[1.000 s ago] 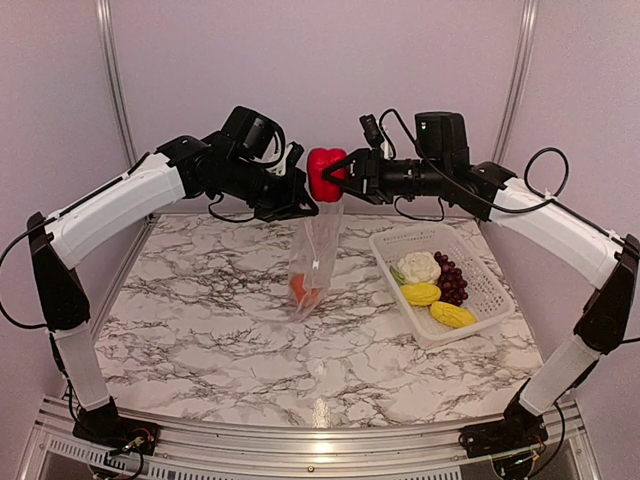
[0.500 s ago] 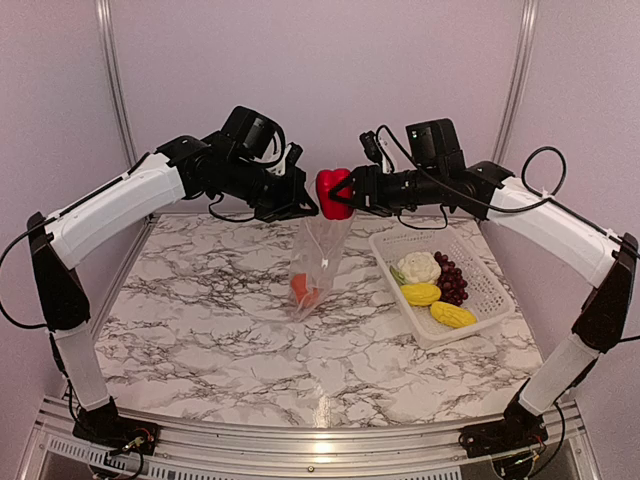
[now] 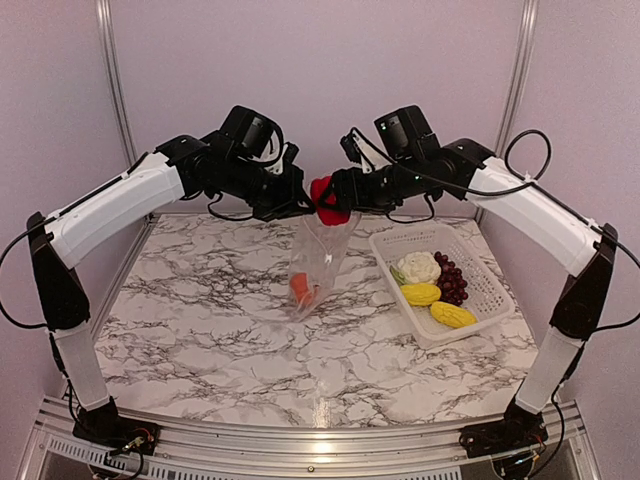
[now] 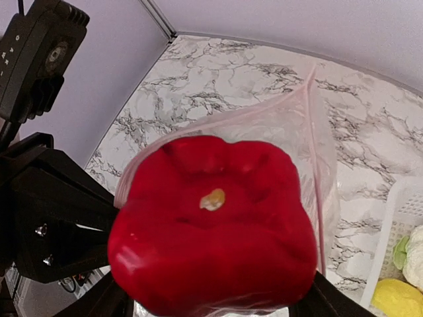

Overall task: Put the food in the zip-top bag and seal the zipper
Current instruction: Place the fake vegetable in the zipper food storage bag, then pass from the left arm to the right

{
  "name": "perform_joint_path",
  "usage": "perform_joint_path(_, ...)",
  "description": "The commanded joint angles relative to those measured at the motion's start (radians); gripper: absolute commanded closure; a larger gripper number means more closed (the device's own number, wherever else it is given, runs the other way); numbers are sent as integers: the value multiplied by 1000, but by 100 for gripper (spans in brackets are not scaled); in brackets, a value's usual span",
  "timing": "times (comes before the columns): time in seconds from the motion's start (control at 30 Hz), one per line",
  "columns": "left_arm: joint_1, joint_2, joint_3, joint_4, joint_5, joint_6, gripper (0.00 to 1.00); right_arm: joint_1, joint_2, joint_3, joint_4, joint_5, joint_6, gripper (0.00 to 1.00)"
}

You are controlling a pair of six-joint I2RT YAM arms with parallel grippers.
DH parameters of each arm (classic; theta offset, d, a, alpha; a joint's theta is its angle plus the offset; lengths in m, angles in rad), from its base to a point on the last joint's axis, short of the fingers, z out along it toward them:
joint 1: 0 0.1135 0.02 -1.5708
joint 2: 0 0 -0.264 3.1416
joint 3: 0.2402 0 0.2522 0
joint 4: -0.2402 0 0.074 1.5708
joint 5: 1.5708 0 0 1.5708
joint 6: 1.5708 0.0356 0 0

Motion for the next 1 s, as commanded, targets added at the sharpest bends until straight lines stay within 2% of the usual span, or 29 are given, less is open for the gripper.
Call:
perform_joint_path(0.0,-2,-22,0,21,-2,-6,100,21,-1,81,-98,14,-10,22)
perform_joint_path(0.3,2,-36,-42,37,-9,-9,100,18,-54,123,-92,-20,41,22)
perform_joint_path(0.53,6,-37,-54,42,-6,-7,100,16,-88,71,-153,160,40,33)
perform_joint_path(0.8,7,-35,-58,53,12,-9,100,16,-44,13,-157,112,63,40)
perform_joint_path(0.83,7,-35,-57,54,13,-9,100,15,-37,16,-163,121,68,42)
perform_joint_path(0.93,6,-39,-56,55,15,-6,100,7,-14,32,-184,131,80,65)
perform_joint_path(0.97,5,-42,-57,54,14,-6,97,2,-7,35,-187,126,83,74)
